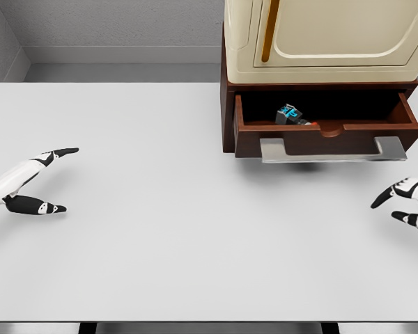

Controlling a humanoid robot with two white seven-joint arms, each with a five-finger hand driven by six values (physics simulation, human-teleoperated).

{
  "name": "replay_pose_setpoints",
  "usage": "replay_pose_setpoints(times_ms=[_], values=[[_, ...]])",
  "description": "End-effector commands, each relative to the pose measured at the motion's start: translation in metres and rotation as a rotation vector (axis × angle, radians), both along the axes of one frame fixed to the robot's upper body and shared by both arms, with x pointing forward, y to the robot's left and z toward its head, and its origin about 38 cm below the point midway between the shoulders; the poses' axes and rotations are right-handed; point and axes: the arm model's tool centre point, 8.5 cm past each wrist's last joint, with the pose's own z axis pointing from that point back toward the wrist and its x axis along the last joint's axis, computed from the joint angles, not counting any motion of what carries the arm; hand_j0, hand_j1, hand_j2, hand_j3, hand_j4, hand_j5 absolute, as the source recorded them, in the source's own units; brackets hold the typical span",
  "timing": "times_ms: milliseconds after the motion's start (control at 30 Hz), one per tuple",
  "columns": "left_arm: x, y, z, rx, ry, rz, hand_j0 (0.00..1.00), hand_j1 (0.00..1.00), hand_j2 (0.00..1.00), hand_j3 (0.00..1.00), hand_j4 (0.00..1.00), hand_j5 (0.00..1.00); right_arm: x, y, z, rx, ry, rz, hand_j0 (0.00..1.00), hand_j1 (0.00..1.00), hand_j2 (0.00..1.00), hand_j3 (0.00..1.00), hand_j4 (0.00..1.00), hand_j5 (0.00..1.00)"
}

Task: Put the switch into the drawer with left arm, and close the drawer with right arm

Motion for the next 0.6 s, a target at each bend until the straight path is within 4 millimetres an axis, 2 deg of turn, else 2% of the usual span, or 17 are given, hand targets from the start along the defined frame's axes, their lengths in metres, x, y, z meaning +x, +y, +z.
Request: replay_pose_setpoints(times_ms=[0,267,400,467,567], values=[[0.0,0.001,0.0,-0.005,0.002,0.004,1.0,1.0,1.0,1.0,1.0,1.0,0.001,0.004,0.004,0.028,0.016,0.004,0.57,0.57,0.57,0.57,0.57,0.57],[-0.002,0.0,-0.001,-0.007,0.005,0.0,1.0,1.0,1.0,1.0,1.0,1.0,0.018,0.002,0.037,0.037,0.011,0.008,0.58,0.58,0.58,0.58,0.58,0.58],[-0.002,0.001,-0.001,-0.006,0.006,0.003,1.0,1.0,1.0,1.0,1.0,1.0,0.019,0.002,0.038,0.036,0.008,0.009,0.59,0.59,0.59,0.59,0.59,0.59],[-0.002,0.002,-0.002,-0.007,0.008,0.006,1.0,1.0,1.0,1.0,1.0,1.0,0.019,0.002,0.038,0.032,0.002,0.011,0.69,0.69,0.69,0.69,0.69,0.69],[-0.002,0.002,-0.001,-0.007,0.006,0.007,1.0,1.0,1.0,1.0,1.0,1.0,0.018,0.003,0.037,0.016,-0.003,0.021,0.69,0.69,0.69,0.69,0.69,0.69]])
